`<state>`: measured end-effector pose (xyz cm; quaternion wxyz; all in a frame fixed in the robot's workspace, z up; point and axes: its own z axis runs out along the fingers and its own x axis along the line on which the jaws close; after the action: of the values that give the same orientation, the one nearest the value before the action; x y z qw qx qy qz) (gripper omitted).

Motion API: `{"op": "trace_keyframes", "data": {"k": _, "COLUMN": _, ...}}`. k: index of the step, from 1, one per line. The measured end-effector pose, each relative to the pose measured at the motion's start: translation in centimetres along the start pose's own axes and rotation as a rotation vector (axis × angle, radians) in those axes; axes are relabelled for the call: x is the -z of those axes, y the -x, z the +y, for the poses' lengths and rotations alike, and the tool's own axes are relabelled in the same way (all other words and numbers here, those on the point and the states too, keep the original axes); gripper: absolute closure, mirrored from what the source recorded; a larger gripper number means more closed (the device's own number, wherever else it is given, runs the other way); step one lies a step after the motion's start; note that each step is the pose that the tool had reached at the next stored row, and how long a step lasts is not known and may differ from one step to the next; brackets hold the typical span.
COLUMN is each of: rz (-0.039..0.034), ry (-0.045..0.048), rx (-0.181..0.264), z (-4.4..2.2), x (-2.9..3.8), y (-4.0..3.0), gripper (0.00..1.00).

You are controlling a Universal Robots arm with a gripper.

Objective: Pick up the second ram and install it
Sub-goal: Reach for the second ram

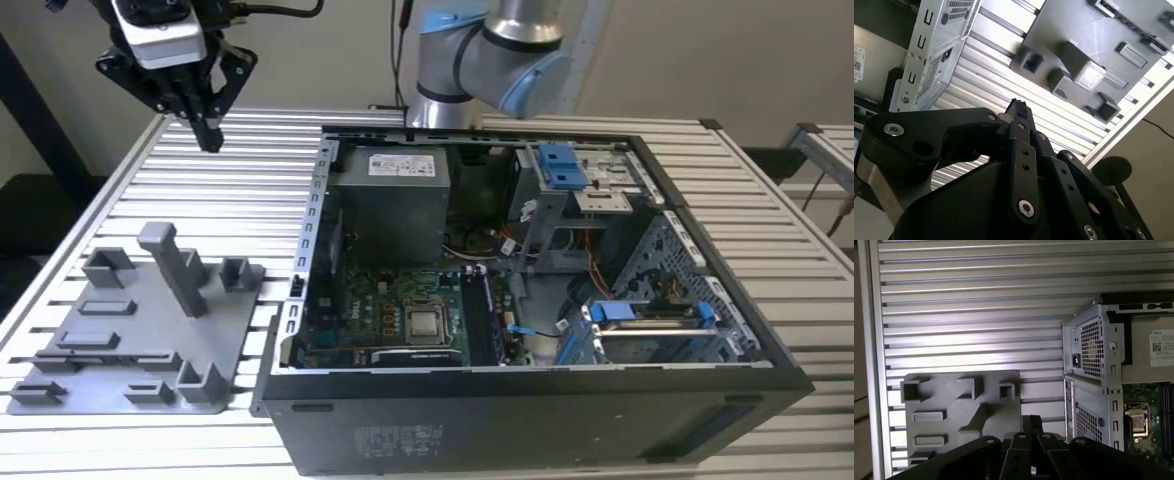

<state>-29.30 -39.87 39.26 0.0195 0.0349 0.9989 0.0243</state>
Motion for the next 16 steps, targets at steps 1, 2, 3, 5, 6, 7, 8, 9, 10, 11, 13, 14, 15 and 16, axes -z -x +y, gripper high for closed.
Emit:
{"op": "trace_keyframes", "data": {"k": 1, "rz": -0.0003, "ry": 0.0, "rx": 0.0, "z": -0.01, "x": 0.01, "y": -0.17, "gripper": 0.89}}
{"op": "trace_keyframes", "data": {"k": 2, "rz": -0.0005, "ry": 0.0001, "rx": 0.0, "z": -0.02, "x": 0.01, "y": -0.34, "gripper": 0.89}}
{"op": "trace_keyframes", "data": {"k": 3, "rz": -0.0008, "ry": 0.0001, "rx": 0.0, "z": -0.04, "x": 0.02, "y": -0.53, "gripper": 0.89}}
{"op": "trace_keyframes", "data": {"k": 5, "rz": -0.0012, "ry": 0.0001, "rx": 0.0, "z": -0.06, "x": 0.04, "y": -0.87, "gripper": 0.89}}
{"op": "trace_keyframes", "data": {"k": 6, "rz": -0.0014, "ry": 0.0001, "rx": 0.0, "z": -0.07, "x": 0.04, "y": -1.05, "gripper": 0.89}}
{"op": "trace_keyframes", "data": {"k": 7, "rz": -0.0017, "ry": 0.0001, "rx": 0.0, "z": -0.08, "x": 0.05, "y": -1.22, "gripper": 0.89}}
{"op": "trace_keyframes", "data": {"k": 8, "rz": -0.0019, "ry": 0.0001, "rx": 0.0, "z": -0.1, "x": 0.06, "y": -1.39, "gripper": 0.89}}
{"op": "trace_keyframes", "data": {"k": 9, "rz": -0.002, "ry": 0.0001, "rx": 0.0, "z": -0.11, "x": 0.07, "y": -1.54, "gripper": 0.89}}
{"op": "trace_keyframes", "data": {"k": 10, "rz": -0.0022, "ry": 0.0001, "rx": 0.0, "z": -0.12, "x": 0.07, "y": -1.68, "gripper": 0.89}}
{"op": "trace_keyframes", "data": {"k": 11, "rz": -0.0022, "ry": 0.0001, "rx": 0.0, "z": -0.12, "x": 0.08, "y": -1.81, "gripper": 0.89}}
{"op": "trace_keyframes", "data": {"k": 13, "rz": -0.0023, "ry": 0.0002, "rx": 0.0, "z": -0.13, "x": 0.08, "y": -1.91, "gripper": 0.89}}
{"op": "trace_keyframes", "data": {"k": 14, "rz": -0.0022, "ry": 0.0002, "rx": 0.001, "z": -0.14, "x": 0.08, "y": -1.93, "gripper": 0.89}}
{"op": "trace_keyframes", "data": {"k": 15, "rz": -0.0021, "ry": 0.0001, "rx": 0.0, "z": -0.14, "x": 0.08, "y": -2.0, "gripper": 0.89}}
{"op": "trace_keyframes", "data": {"k": 16, "rz": -0.0022, "ry": 0.0002, "rx": 0.0, "z": -0.14, "x": 0.08, "y": -2.08, "gripper": 0.89}}
